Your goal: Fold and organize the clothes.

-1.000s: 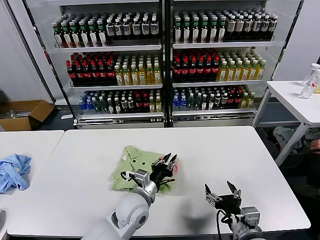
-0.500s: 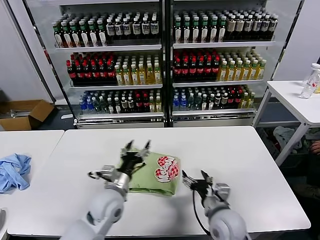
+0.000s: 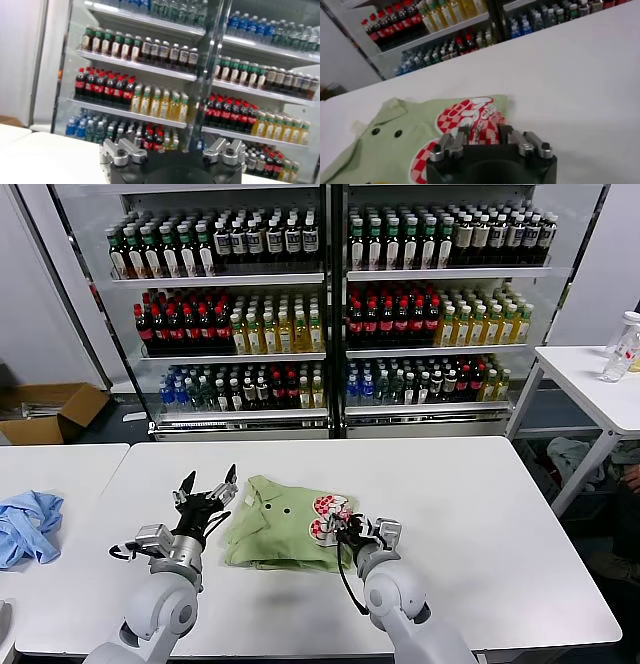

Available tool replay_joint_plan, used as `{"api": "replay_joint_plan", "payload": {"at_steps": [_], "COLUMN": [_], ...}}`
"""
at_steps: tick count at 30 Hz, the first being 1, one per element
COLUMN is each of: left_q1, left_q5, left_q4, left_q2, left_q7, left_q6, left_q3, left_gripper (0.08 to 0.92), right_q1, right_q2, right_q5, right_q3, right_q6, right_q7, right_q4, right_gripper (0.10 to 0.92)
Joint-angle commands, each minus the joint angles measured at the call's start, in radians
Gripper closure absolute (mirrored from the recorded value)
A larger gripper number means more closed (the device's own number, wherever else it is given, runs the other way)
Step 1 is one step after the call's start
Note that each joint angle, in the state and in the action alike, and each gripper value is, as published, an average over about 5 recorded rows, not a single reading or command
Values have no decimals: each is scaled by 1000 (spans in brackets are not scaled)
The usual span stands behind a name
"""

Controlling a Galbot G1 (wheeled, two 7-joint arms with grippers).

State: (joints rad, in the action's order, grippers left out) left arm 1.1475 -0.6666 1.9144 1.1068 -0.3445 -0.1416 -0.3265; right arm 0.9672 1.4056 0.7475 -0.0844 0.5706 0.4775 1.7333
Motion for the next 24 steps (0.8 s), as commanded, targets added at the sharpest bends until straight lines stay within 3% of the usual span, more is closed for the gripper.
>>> {"api": "replay_joint_plan", "payload": {"at_steps": [1,9,14,17,24], "left_q1": [43,42,43,44,60], "left_q5": [-10,-12,1,15,15], "left_q4": [0,1,4,9,46], "left_q2": [-15,-14,-9,-10,-15], "left_q7": [-6,-5,-4,-1,2], "left_q6": [15,15,15,16,5], "left_q3": [-67,-56,-47,-39,-29], "left_gripper": [177,177,177,177,177], "right_q1": [-96,-154,-175,-136,172], "right_q2": [-87,-254,-320,-344,-337], "right_q5": [90,-49,-193,-276,-458], "right_q3": [19,-32,-82,-101,-231], "right_q6": [13,12,-3,-62,-308], "right_q7": [57,-105,-248,-257,-231], "right_q4": [-78,-116,-124,-75,190], "right_gripper": [613,847,918,882,688]}}
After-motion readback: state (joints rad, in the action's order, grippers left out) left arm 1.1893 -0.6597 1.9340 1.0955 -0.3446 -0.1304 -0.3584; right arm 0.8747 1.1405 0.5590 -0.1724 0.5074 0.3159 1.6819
